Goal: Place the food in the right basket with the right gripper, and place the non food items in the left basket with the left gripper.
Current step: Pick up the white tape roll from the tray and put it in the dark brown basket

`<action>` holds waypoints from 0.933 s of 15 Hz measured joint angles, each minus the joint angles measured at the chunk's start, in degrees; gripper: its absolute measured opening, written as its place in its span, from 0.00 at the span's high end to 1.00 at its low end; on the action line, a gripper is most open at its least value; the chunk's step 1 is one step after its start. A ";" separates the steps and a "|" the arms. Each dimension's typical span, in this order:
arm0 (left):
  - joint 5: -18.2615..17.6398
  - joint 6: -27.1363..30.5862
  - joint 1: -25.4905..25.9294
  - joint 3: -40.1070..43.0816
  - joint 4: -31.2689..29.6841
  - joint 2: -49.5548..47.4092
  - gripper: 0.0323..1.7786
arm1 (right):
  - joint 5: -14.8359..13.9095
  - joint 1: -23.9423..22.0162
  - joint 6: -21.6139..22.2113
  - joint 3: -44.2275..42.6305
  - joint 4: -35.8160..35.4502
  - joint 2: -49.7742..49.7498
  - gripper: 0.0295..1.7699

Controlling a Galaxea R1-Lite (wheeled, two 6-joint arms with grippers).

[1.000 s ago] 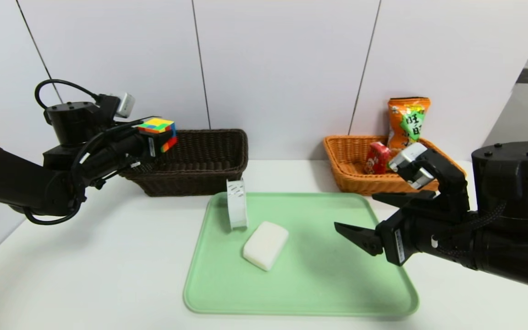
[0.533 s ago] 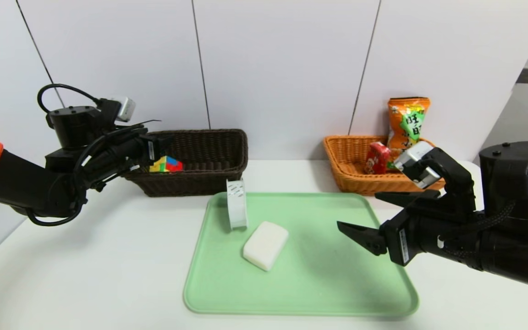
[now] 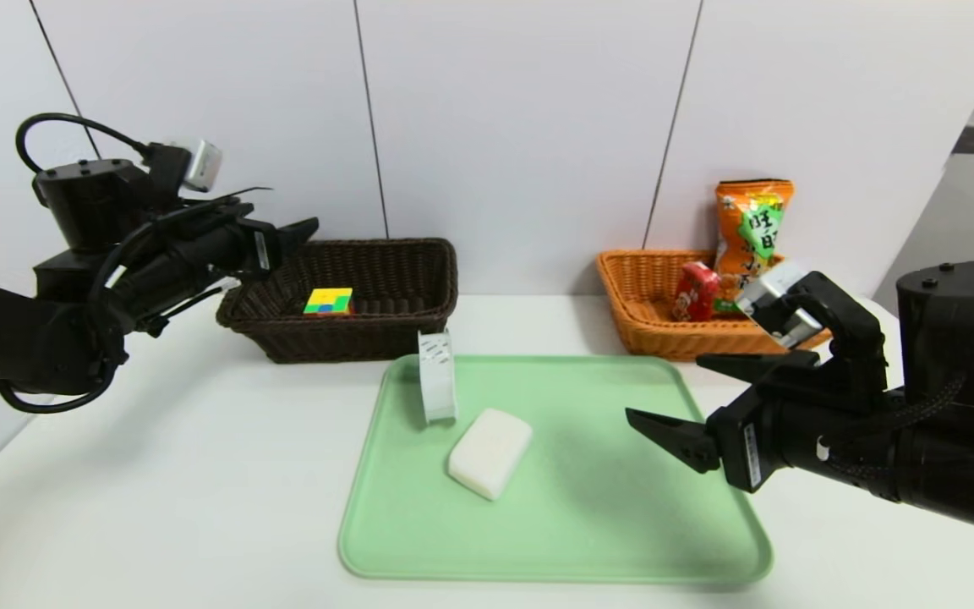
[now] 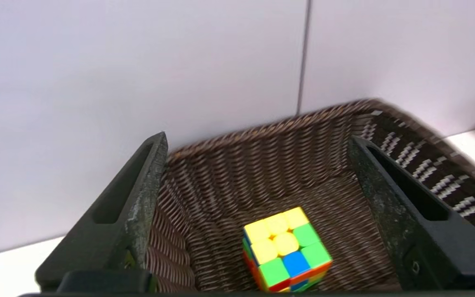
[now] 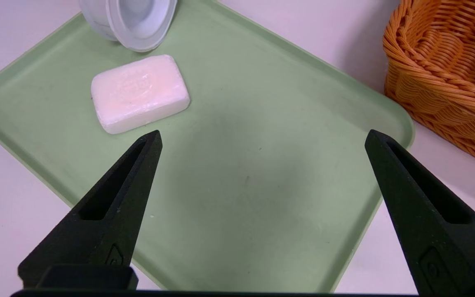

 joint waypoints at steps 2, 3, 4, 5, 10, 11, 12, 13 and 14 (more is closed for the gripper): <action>0.09 -1.02 -2.07 2.97 0.16 -3.97 0.11 | 0.00 -0.41 0.00 -0.07 0.00 -0.18 0.04; 0.22 -1.99 -3.94 6.14 0.07 -6.31 0.10 | -0.02 -0.46 -0.06 0.11 0.00 -0.27 0.04; 0.39 -2.99 -5.99 9.51 -0.09 -8.47 0.09 | -0.02 -0.46 -0.04 0.26 0.02 -0.35 0.04; 0.76 -3.69 -8.27 13.07 -0.30 -10.53 0.09 | 0.00 -0.48 -0.06 0.48 0.02 -0.43 0.04; 9.22 -4.43 -22.00 30.16 -11.28 -14.95 0.07 | 0.09 -0.50 -0.23 1.50 0.00 -0.74 0.04; 12.17 -4.24 -23.91 31.81 -14.42 -14.15 0.06 | 0.09 -0.50 -0.23 1.57 0.00 -0.73 0.04; 15.54 -4.13 -25.78 32.56 -16.60 -12.98 0.06 | 0.09 -0.50 -0.26 1.63 0.00 -0.71 0.04; 19.52 -3.79 -27.65 32.85 -17.81 -11.69 0.06 | 0.09 -0.50 -0.23 1.69 -0.02 -0.68 0.04; 24.03 -2.35 -29.22 32.67 -17.70 -10.40 0.06 | 0.09 -0.50 -0.28 1.83 0.00 -0.68 0.04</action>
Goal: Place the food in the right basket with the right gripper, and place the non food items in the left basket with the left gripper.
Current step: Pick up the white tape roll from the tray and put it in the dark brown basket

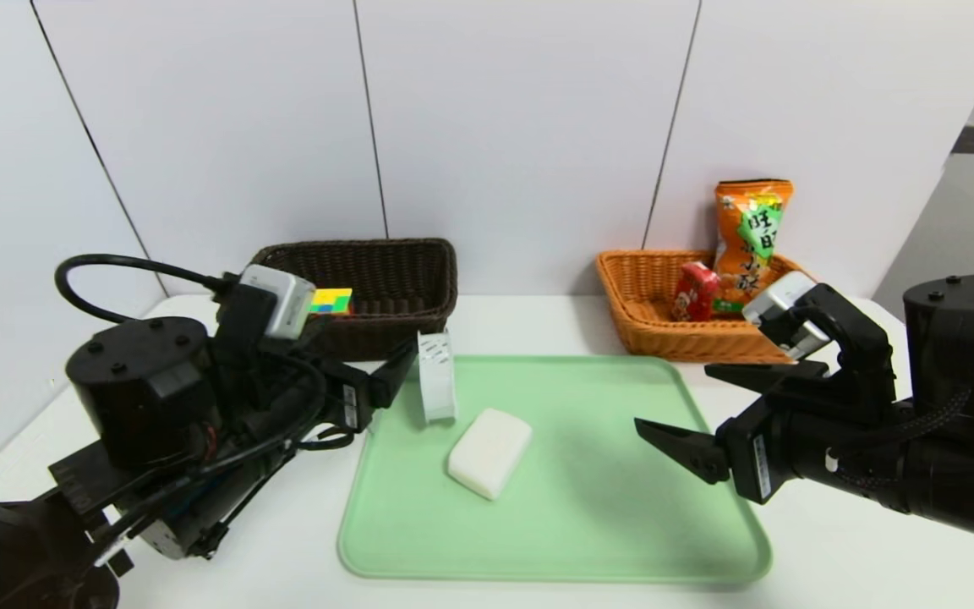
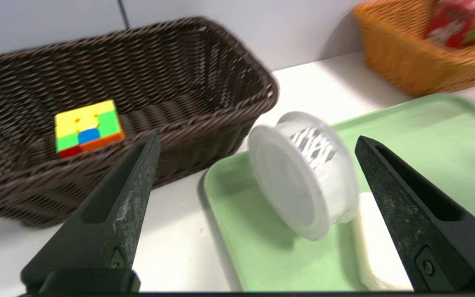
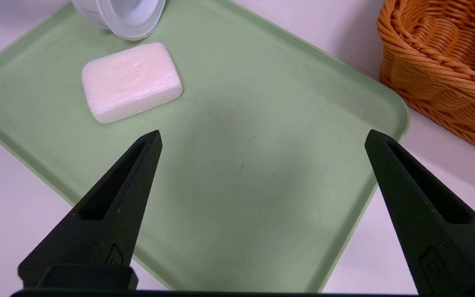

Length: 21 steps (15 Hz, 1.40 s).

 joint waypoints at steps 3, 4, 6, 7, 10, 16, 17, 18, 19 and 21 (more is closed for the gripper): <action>9.29 7.06 -2.06 -5.11 6.64 1.54 0.06 | 0.00 0.00 0.07 0.13 0.00 0.02 0.04; 9.81 7.51 -2.49 -7.95 10.84 1.07 0.06 | -0.02 0.00 0.09 0.18 0.00 0.02 0.04; 10.12 7.20 -3.04 -15.19 21.49 -0.48 0.05 | 0.00 0.00 0.02 0.18 0.02 0.05 0.04; 10.23 6.79 -3.15 -19.14 27.31 -1.35 0.05 | 0.00 0.00 0.07 0.18 0.00 0.02 0.04; 10.23 4.08 -3.69 -32.84 46.52 -3.61 0.05 | -0.06 0.00 0.11 0.20 0.00 0.13 0.04; 10.14 -12.17 -8.70 -49.93 76.53 -0.94 0.05 | -0.68 -3.13 0.27 -2.07 -3.78 0.59 0.04; 10.14 -12.78 -9.24 -50.37 77.12 0.02 0.05 | -0.68 -4.24 0.22 -2.07 -4.66 0.66 0.04; 10.14 -12.93 -9.59 -50.73 77.47 1.05 0.05 | -0.68 -5.01 0.27 -2.07 -4.74 0.69 0.04; 10.18 -12.97 -9.79 -51.05 77.96 2.12 0.05 | -0.68 -5.68 0.27 -2.04 -4.74 0.77 0.04; 10.34 -13.08 -9.95 -52.19 79.53 4.69 0.05 | -0.68 -6.69 0.27 -1.66 -4.79 0.80 0.04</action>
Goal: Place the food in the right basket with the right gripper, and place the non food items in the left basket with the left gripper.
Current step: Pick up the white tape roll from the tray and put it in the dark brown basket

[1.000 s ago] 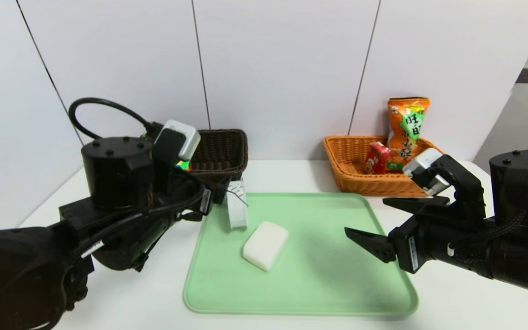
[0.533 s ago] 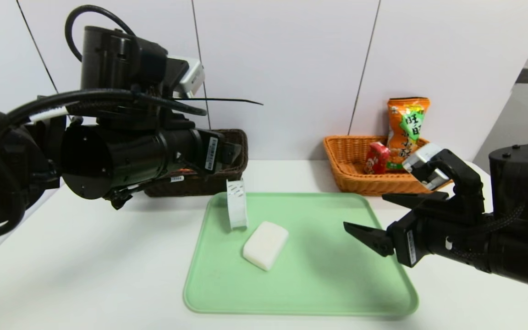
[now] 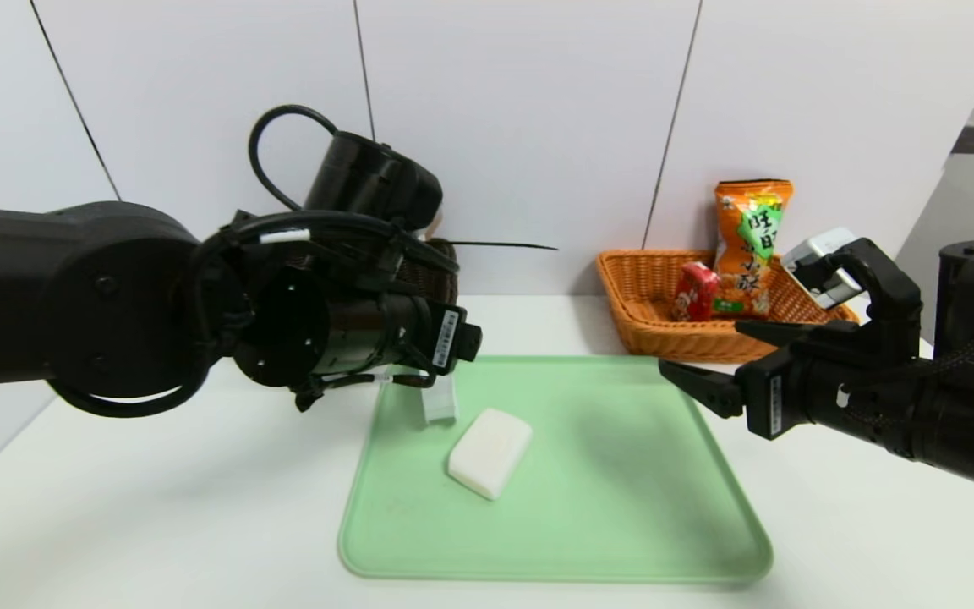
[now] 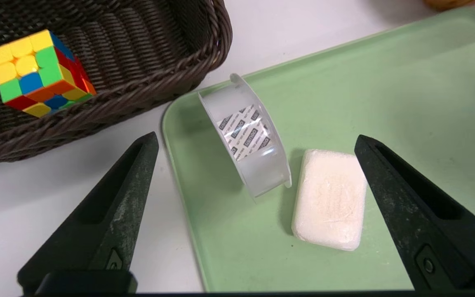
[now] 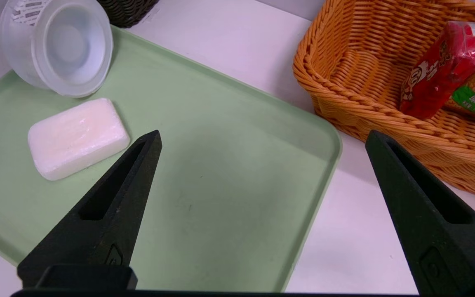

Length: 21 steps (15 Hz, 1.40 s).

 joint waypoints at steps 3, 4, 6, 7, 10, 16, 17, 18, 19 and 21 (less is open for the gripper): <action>0.09 -1.43 -0.09 -0.96 0.63 3.83 0.05 | 0.02 -1.44 1.17 0.52 -0.17 -0.06 0.04; 0.09 -1.54 -0.06 -0.96 0.65 4.79 0.05 | 0.05 -1.52 1.79 0.68 -0.30 -0.09 0.04; 0.11 -1.60 0.02 -1.07 0.63 6.45 0.05 | 0.22 -1.57 2.29 1.35 -2.32 -0.06 0.04; 0.17 -1.58 0.09 -1.10 0.65 7.13 0.05 | 0.35 -1.60 2.38 1.84 -3.43 0.07 0.04; 0.28 -1.54 1.07 -1.10 0.50 9.06 0.05 | 0.63 -1.51 2.35 2.56 -3.84 0.52 0.04; 0.37 -1.40 4.60 -1.18 0.15 11.85 0.05 | 1.51 -0.96 2.32 2.95 -5.88 2.21 0.04; 0.37 -1.56 4.85 -1.18 0.12 12.14 0.05 | 1.48 -0.91 2.29 2.95 -6.23 2.54 0.04; 0.30 -1.54 4.94 -1.21 -0.22 12.34 0.05 | 1.49 -0.83 2.29 2.95 -6.53 2.95 0.04; 0.13 -1.48 4.94 -1.21 -1.10 12.48 0.05 | 1.49 -0.80 2.27 2.95 -6.53 3.28 0.04; 0.02 -1.16 5.03 -1.22 -3.80 12.92 0.05 | 1.48 -0.80 2.32 3.08 -6.56 3.80 0.04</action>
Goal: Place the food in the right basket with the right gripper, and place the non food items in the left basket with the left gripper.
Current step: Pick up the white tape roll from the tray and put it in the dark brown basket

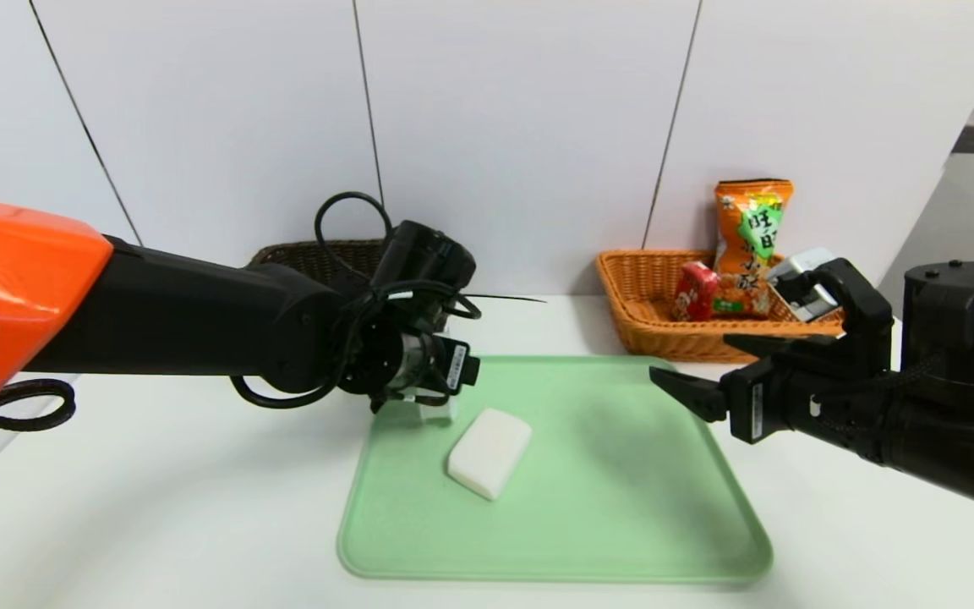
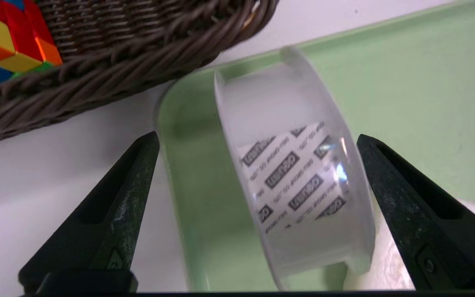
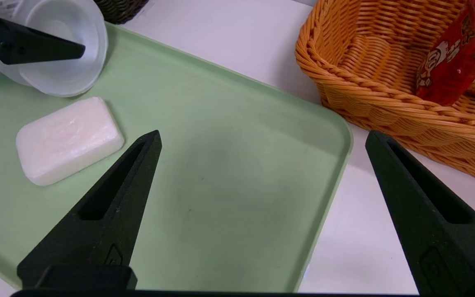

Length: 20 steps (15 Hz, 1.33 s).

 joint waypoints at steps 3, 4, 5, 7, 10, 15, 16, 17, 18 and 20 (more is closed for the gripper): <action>-0.33 0.01 0.00 -0.22 -0.94 0.39 0.05 | 0.00 0.04 0.04 0.06 -0.04 0.61 0.03; -0.60 0.00 0.00 -0.54 -1.21 0.52 0.05 | 0.00 0.04 0.04 0.15 -0.17 0.82 0.03; -0.71 0.00 0.00 -0.62 -1.21 0.63 0.05 | 0.00 0.04 0.04 0.23 -0.67 1.01 0.03; -0.68 -0.02 0.00 -0.74 -1.21 0.80 0.05 | 0.00 0.04 0.04 0.33 -1.11 1.38 0.03; -1.01 0.04 -0.02 -0.79 -1.15 0.94 0.05 | -0.02 0.04 0.06 0.41 -1.16 1.67 0.03; -2.12 0.15 0.00 -0.66 -1.18 0.96 0.16 | 0.00 0.02 0.04 0.41 -1.13 2.06 0.03; -2.10 0.06 0.00 -0.71 -1.18 0.96 0.25 | 0.00 0.02 0.04 0.44 -1.13 2.08 0.03; -2.04 0.00 0.00 -0.71 -1.18 0.96 0.34 | 0.00 0.02 0.04 0.44 -1.13 2.08 0.03; -2.06 -0.05 0.00 -0.71 -1.18 0.96 0.42 | 0.00 0.02 0.04 0.44 -1.13 2.10 0.03; -2.04 -0.05 0.00 -0.71 -1.16 0.94 0.54 | -0.02 0.02 0.04 0.44 -1.13 2.10 0.03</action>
